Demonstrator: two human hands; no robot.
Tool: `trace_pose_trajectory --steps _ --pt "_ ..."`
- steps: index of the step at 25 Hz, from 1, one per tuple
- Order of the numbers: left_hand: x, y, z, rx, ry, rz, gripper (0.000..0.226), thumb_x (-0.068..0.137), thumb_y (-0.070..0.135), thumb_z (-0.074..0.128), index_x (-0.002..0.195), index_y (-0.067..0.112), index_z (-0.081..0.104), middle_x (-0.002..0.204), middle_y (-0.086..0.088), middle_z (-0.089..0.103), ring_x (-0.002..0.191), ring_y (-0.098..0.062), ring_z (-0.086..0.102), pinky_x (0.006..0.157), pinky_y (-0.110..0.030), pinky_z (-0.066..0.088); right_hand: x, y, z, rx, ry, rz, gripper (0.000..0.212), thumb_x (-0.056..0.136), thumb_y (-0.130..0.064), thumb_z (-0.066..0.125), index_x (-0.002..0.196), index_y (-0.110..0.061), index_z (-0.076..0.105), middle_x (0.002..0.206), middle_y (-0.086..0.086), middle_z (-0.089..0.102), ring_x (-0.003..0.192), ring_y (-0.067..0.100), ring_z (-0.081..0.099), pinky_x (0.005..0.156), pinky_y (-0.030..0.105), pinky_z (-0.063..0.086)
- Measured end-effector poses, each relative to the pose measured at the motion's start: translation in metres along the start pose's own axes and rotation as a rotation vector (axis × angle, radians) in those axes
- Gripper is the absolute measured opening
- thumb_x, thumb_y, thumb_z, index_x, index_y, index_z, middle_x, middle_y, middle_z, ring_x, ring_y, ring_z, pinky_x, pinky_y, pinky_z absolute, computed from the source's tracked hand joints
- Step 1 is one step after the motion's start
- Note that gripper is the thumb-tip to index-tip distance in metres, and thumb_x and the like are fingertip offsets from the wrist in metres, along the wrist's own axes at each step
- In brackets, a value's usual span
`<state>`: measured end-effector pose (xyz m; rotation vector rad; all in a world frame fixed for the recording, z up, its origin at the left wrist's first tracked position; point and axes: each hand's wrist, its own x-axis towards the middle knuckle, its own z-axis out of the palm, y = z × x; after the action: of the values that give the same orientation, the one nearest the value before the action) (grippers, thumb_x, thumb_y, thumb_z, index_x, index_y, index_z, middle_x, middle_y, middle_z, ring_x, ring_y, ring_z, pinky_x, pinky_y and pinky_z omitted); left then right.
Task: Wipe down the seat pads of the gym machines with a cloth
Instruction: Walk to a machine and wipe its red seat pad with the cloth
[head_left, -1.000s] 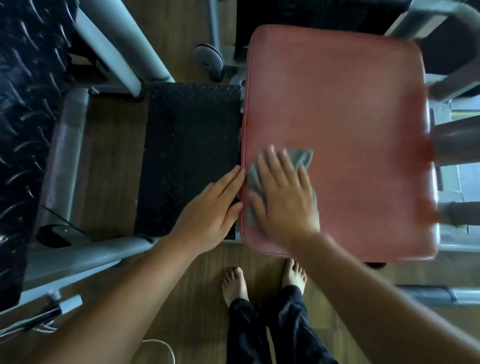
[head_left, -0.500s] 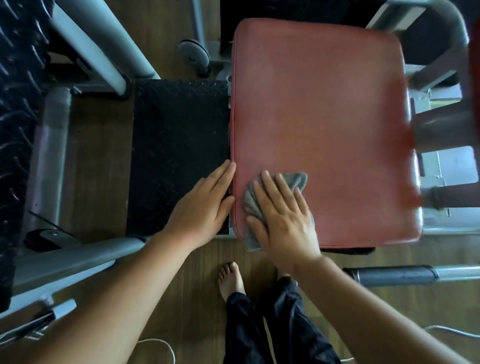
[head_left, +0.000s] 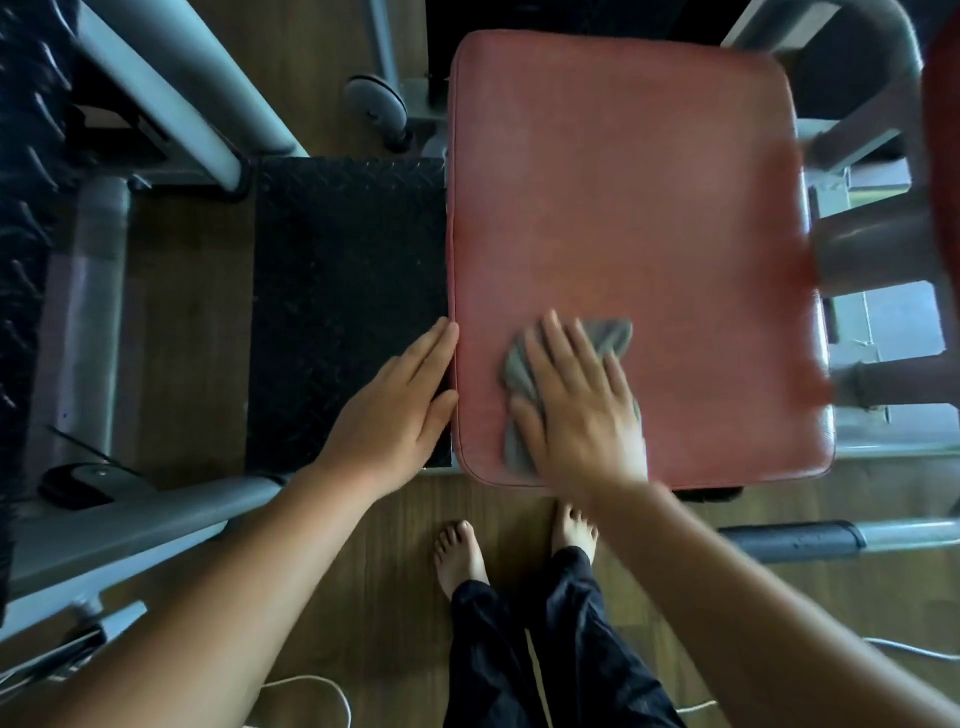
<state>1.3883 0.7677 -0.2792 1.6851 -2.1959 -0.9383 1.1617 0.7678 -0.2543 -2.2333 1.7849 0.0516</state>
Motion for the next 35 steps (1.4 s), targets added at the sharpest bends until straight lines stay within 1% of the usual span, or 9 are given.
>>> trace_pose_trajectory --steps 5,10,14,16,20,25,29,31,35 --pt "-0.001 -0.002 0.002 0.01 0.017 0.001 0.064 0.108 0.047 0.03 0.165 0.03 0.005 0.172 0.013 0.006 0.149 -0.019 0.034 0.109 -0.042 0.048 0.091 -0.012 -0.012 0.011 0.06 0.154 0.065 0.104 -0.048 0.021 0.162 -0.021 0.009 0.17 0.004 0.002 0.157 0.023 -0.002 0.127 0.05 0.008" --pt "-0.001 -0.001 0.003 -0.043 0.007 -0.013 0.067 0.105 0.051 0.025 0.165 0.029 0.005 0.172 0.011 0.007 0.152 -0.016 0.028 0.114 -0.04 0.041 0.005 -0.013 0.004 -0.015 -0.032 -0.141 0.063 0.106 -0.049 0.03 0.162 -0.024 0.015 0.17 -0.002 0.006 0.157 0.02 0.002 0.127 0.048 0.011" --pt "-0.002 0.001 0.0 0.002 0.001 -0.008 0.065 0.108 0.043 0.031 0.165 0.03 0.003 0.172 0.014 0.005 0.149 -0.017 0.033 0.108 -0.035 0.042 0.098 0.018 -0.024 0.026 0.048 0.169 0.065 0.104 -0.051 0.025 0.162 -0.024 0.014 0.17 0.002 0.007 0.157 0.023 0.003 0.127 0.049 0.011" --pt "-0.002 0.003 0.0 -0.012 -0.009 -0.016 0.065 0.108 0.044 0.03 0.165 0.031 0.002 0.172 0.014 0.004 0.151 -0.016 0.029 0.111 -0.038 0.04 0.069 -0.007 -0.011 0.027 0.056 0.24 0.066 0.104 -0.05 0.024 0.162 -0.02 0.01 0.17 0.004 0.004 0.157 0.025 0.0 0.127 0.051 0.009" --pt "-0.001 0.004 -0.001 -0.035 -0.033 -0.065 0.065 0.106 0.047 0.028 0.165 0.03 0.003 0.172 0.013 0.005 0.154 -0.018 0.024 0.116 -0.041 0.037 -0.029 -0.02 0.006 0.09 -0.037 0.035 0.065 0.104 -0.048 0.035 0.162 -0.026 0.014 0.17 -0.002 0.002 0.157 0.019 -0.004 0.127 0.045 0.003" --pt "-0.002 0.004 -0.001 -0.028 -0.041 -0.039 0.066 0.106 0.047 0.026 0.165 0.031 0.0 0.172 0.012 0.004 0.154 -0.019 0.023 0.113 -0.041 0.04 0.018 0.091 -0.025 0.082 -0.02 0.635 0.069 0.103 -0.051 0.025 0.162 -0.022 0.006 0.171 0.003 -0.002 0.157 0.023 -0.005 0.126 0.051 0.007" --pt "-0.005 0.004 0.0 -0.056 -0.037 -0.038 0.064 0.107 0.051 0.022 0.164 0.035 -0.004 0.172 0.016 0.0 0.157 -0.01 0.014 0.121 -0.04 0.032 0.016 0.04 -0.015 0.039 -0.068 0.202 0.07 0.103 -0.053 0.027 0.162 -0.022 0.005 0.17 -0.001 -0.004 0.157 0.021 -0.006 0.127 0.044 0.002" --pt "-0.002 0.006 0.001 -0.045 -0.015 -0.029 0.064 0.108 0.046 0.025 0.164 0.034 -0.003 0.172 0.015 0.001 0.156 -0.006 0.012 0.12 -0.036 0.03 0.03 0.08 -0.023 0.01 -0.02 0.008 0.071 0.101 -0.058 0.031 0.161 -0.023 0.018 0.17 0.001 0.008 0.157 0.024 0.007 0.126 0.045 0.013" --pt "-0.001 0.008 -0.001 -0.001 -0.012 -0.039 0.063 0.107 0.046 0.024 0.164 0.032 0.0 0.171 0.019 0.0 0.153 0.003 0.009 0.116 -0.026 0.027 0.122 0.175 -0.052 -0.04 0.131 0.372 0.073 0.1 -0.058 0.024 0.161 -0.019 0.02 0.169 0.009 0.014 0.156 0.031 0.01 0.125 0.051 0.016"
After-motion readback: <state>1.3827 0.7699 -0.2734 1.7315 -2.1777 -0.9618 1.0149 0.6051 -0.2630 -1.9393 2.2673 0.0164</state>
